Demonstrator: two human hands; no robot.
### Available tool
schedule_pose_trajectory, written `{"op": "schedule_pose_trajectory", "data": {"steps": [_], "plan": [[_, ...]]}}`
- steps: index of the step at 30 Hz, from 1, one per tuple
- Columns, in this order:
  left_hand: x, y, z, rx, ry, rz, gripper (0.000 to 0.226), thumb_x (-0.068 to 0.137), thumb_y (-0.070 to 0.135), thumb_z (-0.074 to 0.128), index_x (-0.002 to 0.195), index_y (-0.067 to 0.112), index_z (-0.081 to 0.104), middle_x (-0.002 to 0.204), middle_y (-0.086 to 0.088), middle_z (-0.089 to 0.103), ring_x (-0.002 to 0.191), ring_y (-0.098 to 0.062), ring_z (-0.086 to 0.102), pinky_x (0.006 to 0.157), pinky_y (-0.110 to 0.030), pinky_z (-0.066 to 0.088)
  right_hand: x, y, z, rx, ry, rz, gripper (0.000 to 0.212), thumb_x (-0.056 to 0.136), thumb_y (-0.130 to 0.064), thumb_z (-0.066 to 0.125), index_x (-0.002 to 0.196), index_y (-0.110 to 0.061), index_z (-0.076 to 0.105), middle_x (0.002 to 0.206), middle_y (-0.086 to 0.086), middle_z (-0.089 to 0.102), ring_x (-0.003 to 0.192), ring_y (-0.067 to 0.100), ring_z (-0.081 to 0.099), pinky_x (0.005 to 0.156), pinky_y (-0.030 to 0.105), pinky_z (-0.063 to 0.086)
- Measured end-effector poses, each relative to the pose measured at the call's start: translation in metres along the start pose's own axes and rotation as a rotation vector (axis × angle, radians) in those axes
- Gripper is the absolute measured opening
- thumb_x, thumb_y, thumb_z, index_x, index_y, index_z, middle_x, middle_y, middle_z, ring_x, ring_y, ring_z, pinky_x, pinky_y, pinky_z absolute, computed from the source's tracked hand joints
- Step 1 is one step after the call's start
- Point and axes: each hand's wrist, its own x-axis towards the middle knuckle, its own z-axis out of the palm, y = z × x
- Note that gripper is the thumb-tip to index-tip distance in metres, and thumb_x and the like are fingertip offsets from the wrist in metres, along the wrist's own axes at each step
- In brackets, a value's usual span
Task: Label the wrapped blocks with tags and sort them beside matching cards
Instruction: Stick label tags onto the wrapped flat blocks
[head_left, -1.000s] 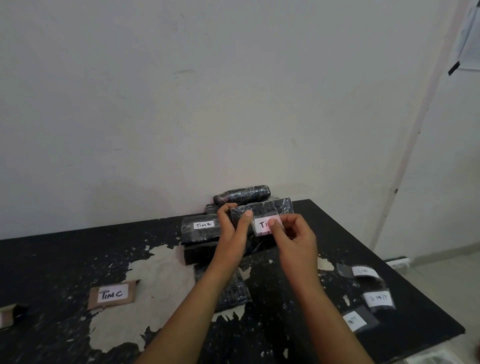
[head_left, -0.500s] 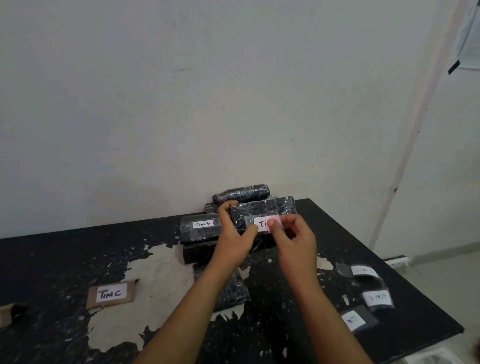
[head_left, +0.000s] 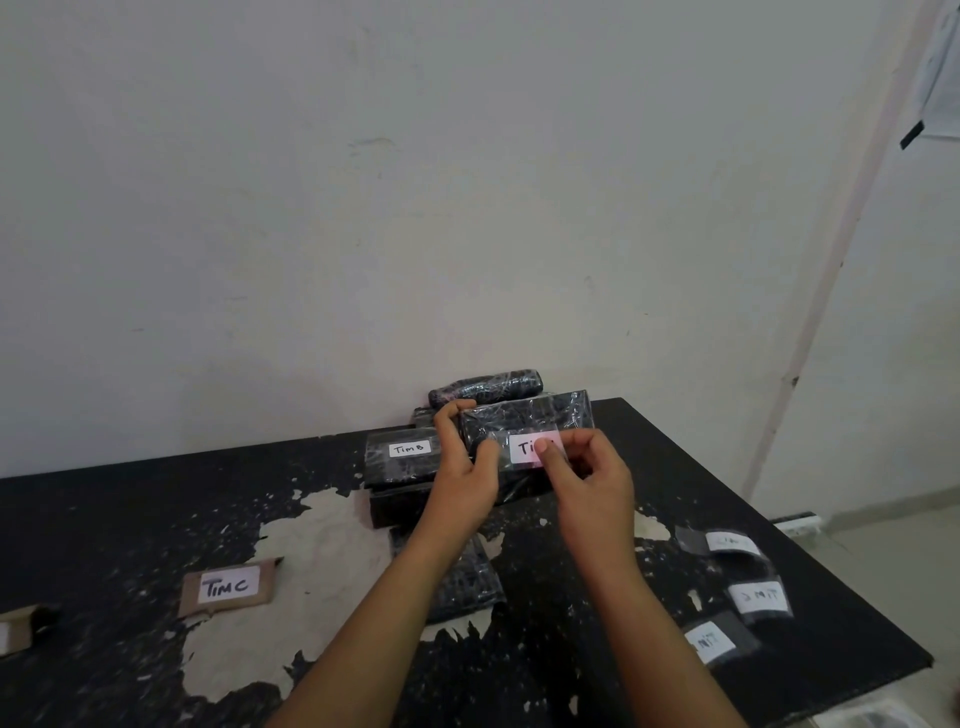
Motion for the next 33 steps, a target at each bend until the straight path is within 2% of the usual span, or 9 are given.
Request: {"op": "schedule_pose_trajectory", "data": {"steps": [7, 9, 12, 16, 18, 20, 22, 28, 33], "plan": [[-0.003, 0.004, -0.001, -0.022, 0.008, 0.059, 0.052, 0.114, 0.014, 0.040, 0.148, 0.051, 0.028, 0.106, 0.000, 0.062, 0.065, -0.012, 0.050, 0.060, -0.030, 0.047, -0.001, 0.000, 0.002, -0.018, -0.004, -0.008, 0.005, 0.103, -0.022, 0.077, 0.099, -0.025, 0.075, 0.093, -0.012, 0.078, 0.082, 0.004, 0.073, 0.072, 0.017, 0.059], [-0.003, 0.003, -0.001, -0.021, 0.009, 0.073, 0.051, 0.116, 0.026, 0.043, 0.155, 0.053, 0.023, 0.130, 0.001, 0.063, 0.089, -0.007, 0.064, 0.080, -0.030, 0.056, -0.001, 0.000, 0.003, -0.026, -0.004, -0.013, 0.005, 0.102, -0.022, 0.078, 0.099, -0.025, 0.075, 0.092, -0.013, 0.078, 0.082, 0.004, 0.074, 0.072, 0.016, 0.058], [-0.002, 0.002, -0.002, 0.015, 0.015, 0.103, 0.050, 0.112, 0.047, 0.047, 0.157, 0.052, 0.023, 0.158, 0.005, 0.043, 0.133, -0.010, 0.057, 0.113, -0.039, 0.047, -0.002, -0.001, 0.003, -0.042, 0.000, -0.020, 0.005, 0.101, -0.023, 0.079, 0.099, -0.026, 0.076, 0.093, -0.014, 0.079, 0.082, 0.003, 0.074, 0.071, 0.016, 0.058], [-0.001, 0.002, -0.002, 0.043, 0.007, 0.105, 0.048, 0.114, 0.041, 0.047, 0.157, 0.041, 0.027, 0.156, 0.006, 0.040, 0.101, 0.028, 0.060, 0.090, -0.015, 0.047, -0.002, 0.002, 0.003, -0.064, 0.009, -0.033, 0.007, 0.101, -0.025, 0.079, 0.097, -0.027, 0.075, 0.091, -0.011, 0.078, 0.081, 0.006, 0.074, 0.071, 0.019, 0.059], [0.001, -0.001, -0.002, 0.049, 0.026, 0.112, 0.047, 0.113, 0.044, 0.048, 0.156, 0.042, 0.029, 0.161, 0.006, 0.038, 0.116, 0.019, 0.060, 0.094, -0.017, 0.044, -0.001, 0.004, 0.004, -0.088, 0.018, -0.039, 0.009, 0.101, -0.029, 0.079, 0.094, -0.029, 0.074, 0.087, -0.008, 0.076, 0.080, 0.010, 0.073, 0.070, 0.021, 0.059], [0.002, -0.003, -0.001, 0.046, 0.045, 0.114, 0.047, 0.111, 0.049, 0.048, 0.154, 0.047, 0.029, 0.164, 0.006, 0.036, 0.142, -0.008, 0.050, 0.107, -0.030, 0.041, 0.000, 0.006, 0.004, -0.117, 0.026, -0.051, 0.011, 0.101, -0.032, 0.079, 0.092, -0.030, 0.072, 0.087, -0.007, 0.075, 0.081, 0.012, 0.072, 0.071, 0.024, 0.058], [0.003, -0.006, 0.000, 0.035, 0.051, 0.094, 0.046, 0.111, 0.050, 0.048, 0.154, 0.048, 0.029, 0.162, 0.011, 0.035, 0.148, -0.018, 0.043, 0.110, -0.035, 0.038, 0.001, 0.007, 0.003, -0.123, 0.032, -0.067, 0.012, 0.101, -0.032, 0.079, 0.091, -0.030, 0.072, 0.087, -0.007, 0.074, 0.081, 0.012, 0.071, 0.072, 0.028, 0.059], [0.003, -0.009, 0.000, 0.009, 0.062, 0.089, 0.045, 0.112, 0.048, 0.047, 0.154, 0.047, 0.030, 0.156, 0.017, 0.033, 0.145, -0.014, 0.041, 0.111, -0.035, 0.038, 0.004, 0.012, 0.001, -0.112, 0.023, -0.058, 0.008, 0.101, -0.045, 0.076, 0.097, -0.037, 0.077, 0.096, -0.009, 0.077, 0.094, 0.016, 0.075, 0.085, 0.046, 0.066], [0.002, -0.012, 0.000, 0.016, 0.074, 0.073, 0.043, 0.113, 0.046, 0.046, 0.153, 0.045, 0.030, 0.136, 0.021, 0.050, 0.114, 0.007, 0.058, 0.090, -0.016, 0.047, 0.001, 0.009, 0.001, -0.079, 0.015, -0.071, 0.005, 0.102, -0.042, 0.076, 0.100, -0.038, 0.078, 0.101, -0.006, 0.077, 0.096, 0.012, 0.073, 0.085, 0.039, 0.065]]}}
